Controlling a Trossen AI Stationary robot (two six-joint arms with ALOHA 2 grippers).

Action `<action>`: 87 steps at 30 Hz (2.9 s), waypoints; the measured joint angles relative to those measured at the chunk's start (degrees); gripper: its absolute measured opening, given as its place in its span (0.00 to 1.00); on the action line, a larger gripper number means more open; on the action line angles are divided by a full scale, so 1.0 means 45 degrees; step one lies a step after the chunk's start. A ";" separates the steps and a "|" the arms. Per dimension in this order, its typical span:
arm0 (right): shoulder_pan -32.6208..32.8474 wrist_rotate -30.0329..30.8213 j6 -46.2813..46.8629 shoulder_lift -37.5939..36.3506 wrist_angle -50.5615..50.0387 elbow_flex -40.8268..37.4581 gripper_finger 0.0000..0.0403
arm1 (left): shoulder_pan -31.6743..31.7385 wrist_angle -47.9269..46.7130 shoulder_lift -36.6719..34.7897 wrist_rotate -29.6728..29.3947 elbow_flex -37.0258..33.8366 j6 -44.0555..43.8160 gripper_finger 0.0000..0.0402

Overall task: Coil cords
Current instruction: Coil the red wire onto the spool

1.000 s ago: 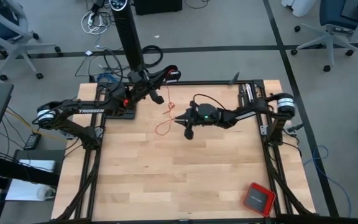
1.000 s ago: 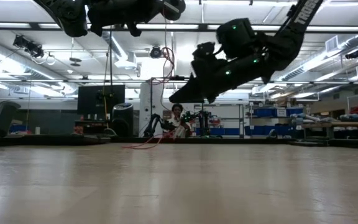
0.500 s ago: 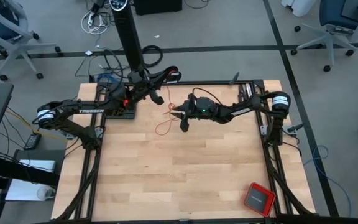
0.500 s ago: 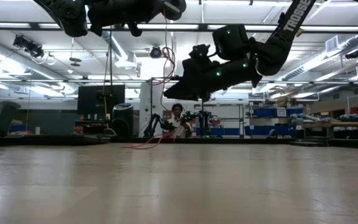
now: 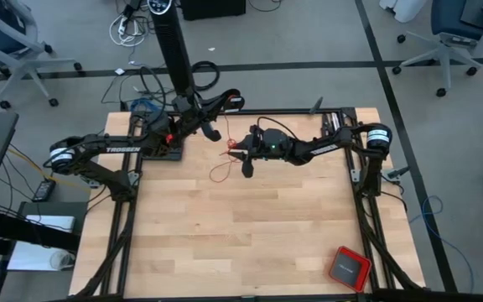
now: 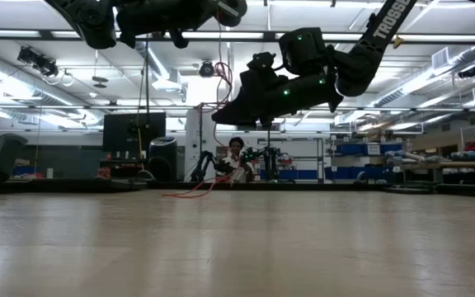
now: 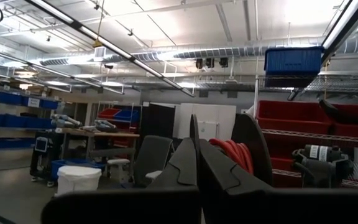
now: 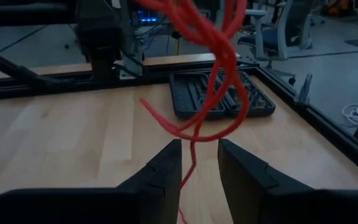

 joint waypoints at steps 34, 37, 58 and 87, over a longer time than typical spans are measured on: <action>0.0180 -0.3305 0.1261 -0.4010 -1.5494 -0.0015 0.00 | 0.0554 -0.2342 -0.2293 -0.0387 0.0007 0.1470 0.00; 0.0373 -0.4070 0.1769 -0.4780 -1.7013 -0.0015 0.00 | 0.0612 -0.3074 -0.2630 -0.0568 0.0010 0.1786 0.00; 0.1037 -0.6817 0.2735 -0.5644 -2.3619 -0.0345 0.00 | 0.0670 -0.7835 -0.3167 -0.1366 0.1505 0.3570 0.00; 0.1962 -0.6975 0.2982 -0.5634 -2.4057 -0.0359 0.00 | 0.0733 -1.3039 -0.3071 -0.7744 0.2016 0.7746 0.00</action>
